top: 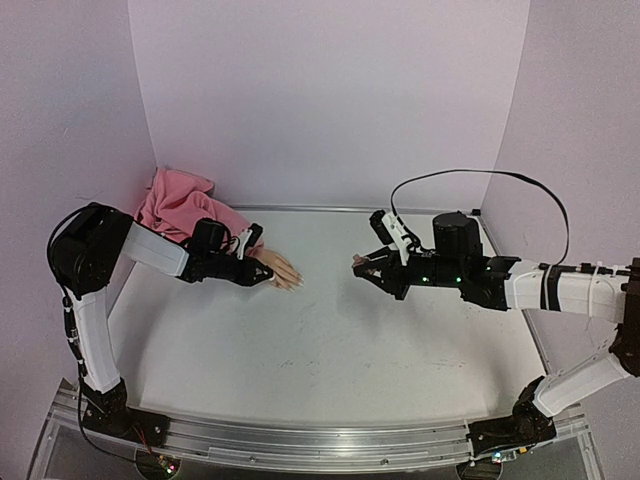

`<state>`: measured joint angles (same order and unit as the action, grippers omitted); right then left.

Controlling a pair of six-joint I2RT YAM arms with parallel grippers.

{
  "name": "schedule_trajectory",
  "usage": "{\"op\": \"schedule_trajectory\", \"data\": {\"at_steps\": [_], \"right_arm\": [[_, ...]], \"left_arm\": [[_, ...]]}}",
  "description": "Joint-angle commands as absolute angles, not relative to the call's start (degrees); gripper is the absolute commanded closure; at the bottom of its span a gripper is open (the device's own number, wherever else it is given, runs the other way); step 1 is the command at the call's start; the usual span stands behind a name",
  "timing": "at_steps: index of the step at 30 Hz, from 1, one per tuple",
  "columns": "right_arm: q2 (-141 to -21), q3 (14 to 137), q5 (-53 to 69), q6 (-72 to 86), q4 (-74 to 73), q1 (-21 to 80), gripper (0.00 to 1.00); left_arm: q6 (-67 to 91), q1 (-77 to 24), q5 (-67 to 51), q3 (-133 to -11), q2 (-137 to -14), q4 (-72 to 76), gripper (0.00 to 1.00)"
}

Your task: Paint the nails

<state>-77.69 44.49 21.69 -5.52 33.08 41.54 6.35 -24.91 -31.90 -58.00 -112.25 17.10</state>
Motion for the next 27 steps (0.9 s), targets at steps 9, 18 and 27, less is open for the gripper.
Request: {"op": "schedule_trajectory", "data": {"at_steps": [9,18,27], "right_arm": [[-77.96,46.31,23.44,-4.66,36.65,41.57,1.0],[-78.05,46.32,23.4,-4.66,36.69,41.57,1.0],[-78.11,46.32,23.41,-4.69,36.66,41.53,1.0]], "left_arm": [[7.41,-24.01,-33.21,-59.47,-111.83,20.3,1.0],[7.38,-24.06,-33.64,-60.09,-112.58,19.62,1.0],[7.25,-24.13,-34.28,-60.26,-112.88,19.34,1.0]]}}
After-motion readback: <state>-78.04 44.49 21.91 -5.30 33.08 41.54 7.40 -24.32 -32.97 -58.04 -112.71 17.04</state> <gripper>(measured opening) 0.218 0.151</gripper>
